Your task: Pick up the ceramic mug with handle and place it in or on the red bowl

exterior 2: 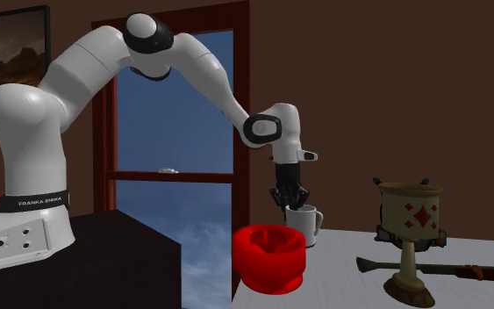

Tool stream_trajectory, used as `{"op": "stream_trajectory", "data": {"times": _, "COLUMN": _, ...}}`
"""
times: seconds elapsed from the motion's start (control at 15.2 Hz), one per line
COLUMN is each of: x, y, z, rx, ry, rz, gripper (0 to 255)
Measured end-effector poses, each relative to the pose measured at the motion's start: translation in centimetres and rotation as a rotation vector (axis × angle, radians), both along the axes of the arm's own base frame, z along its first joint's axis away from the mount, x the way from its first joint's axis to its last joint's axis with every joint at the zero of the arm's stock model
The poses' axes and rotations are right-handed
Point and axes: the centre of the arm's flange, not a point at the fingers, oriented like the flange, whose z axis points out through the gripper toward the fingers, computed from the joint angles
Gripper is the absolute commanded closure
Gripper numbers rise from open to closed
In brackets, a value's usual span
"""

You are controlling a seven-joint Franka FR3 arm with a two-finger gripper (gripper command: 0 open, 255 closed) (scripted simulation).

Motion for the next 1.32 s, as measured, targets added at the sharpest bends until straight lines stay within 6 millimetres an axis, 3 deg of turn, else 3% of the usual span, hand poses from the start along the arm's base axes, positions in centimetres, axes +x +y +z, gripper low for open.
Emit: {"op": "stream_trajectory", "data": {"times": 1.32, "x": 0.2, "y": 0.0, "z": 10.5, "rx": 0.0, "ry": 0.001, "rz": -0.001, "gripper": 255}}
